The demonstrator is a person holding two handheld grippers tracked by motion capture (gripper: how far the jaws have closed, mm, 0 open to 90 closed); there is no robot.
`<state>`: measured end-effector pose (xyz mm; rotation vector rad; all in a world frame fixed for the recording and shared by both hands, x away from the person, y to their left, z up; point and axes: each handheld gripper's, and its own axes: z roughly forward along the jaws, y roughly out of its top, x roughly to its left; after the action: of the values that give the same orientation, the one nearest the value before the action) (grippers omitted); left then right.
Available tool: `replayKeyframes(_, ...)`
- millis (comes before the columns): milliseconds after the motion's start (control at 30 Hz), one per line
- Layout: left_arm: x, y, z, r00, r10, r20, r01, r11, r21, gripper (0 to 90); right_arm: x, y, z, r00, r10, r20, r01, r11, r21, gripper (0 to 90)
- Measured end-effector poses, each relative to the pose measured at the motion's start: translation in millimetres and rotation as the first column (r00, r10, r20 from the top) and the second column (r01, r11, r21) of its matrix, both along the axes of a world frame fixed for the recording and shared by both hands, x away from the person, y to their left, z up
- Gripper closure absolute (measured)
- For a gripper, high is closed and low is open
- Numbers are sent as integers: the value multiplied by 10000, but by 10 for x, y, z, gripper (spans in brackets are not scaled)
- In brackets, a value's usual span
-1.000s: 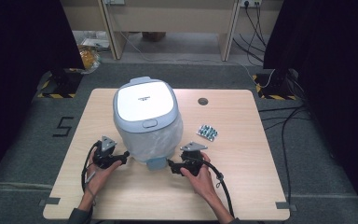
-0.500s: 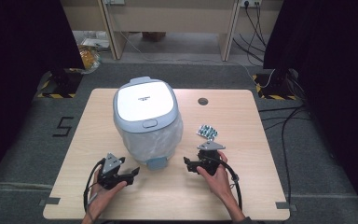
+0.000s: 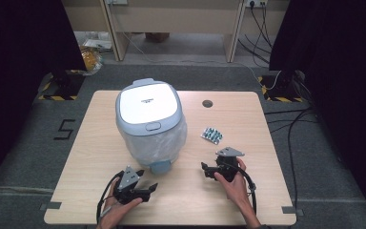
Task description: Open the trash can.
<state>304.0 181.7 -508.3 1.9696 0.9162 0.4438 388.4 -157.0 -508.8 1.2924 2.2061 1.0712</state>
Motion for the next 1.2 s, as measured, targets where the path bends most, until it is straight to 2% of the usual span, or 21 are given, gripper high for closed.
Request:
replayKeyframes(200,14,-142,-17,9994,-326,65,325,9994,65,271,-32,-111,-18,9997,-208,-86,208,9998,-15,170)
replayKeyframes(367,34,-287,13,9976,-603,342,594,9979,266,273,-40,-165,-43,9995,-277,-173,276,9996,-78,170)
replayKeyframes(467,70,-373,23,9966,-593,568,572,9977,365,272,-41,-175,-57,9993,-285,-232,284,9996,-65,170)
replayKeyframes(667,146,-496,-14,9956,-617,711,568,9961,681,261,-36,-188,-61,9992,-305,-243,303,9995,-67,171)
replayKeyframes(833,169,-525,-33,9947,-455,922,353,9933,1102,261,-36,-182,-73,9991,-305,-297,303,9995,-77,171)
replayKeyframes(867,161,-533,-49,9925,-588,1072,439,9897,1364,258,-33,-181,-79,9991,-287,-311,284,9996,-93,170)
replayKeyframes(967,137,-551,-78,9903,-548,1280,350,9877,1522,258,-31,-180,-79,9992,-265,-312,261,9996,-121,171)
replayKeyframes(1033,119,-575,-103,9872,-583,1483,306,9827,1829,258,-30,-182,-80,9991,-281,-317,278,9996,-97,173)
replayKeyframes(1067,123,-570,-99,9877,-625,1431,358,9825,1826,258,-30,-183,-81,9992,-261,-311,258,9996,-116,173)
replayKeyframes(1133,138,-549,-93,9899,-597,1285,391,9869,1568,259,-29,-183,-81,9992,-271,-308,267,9996,-135,173)
replayKeyframes(1200,141,-543,-94,9900,-664,1244,462,9862,1589,260,-29,-183,-81,9992,-275,-306,271,9995,-146,173)
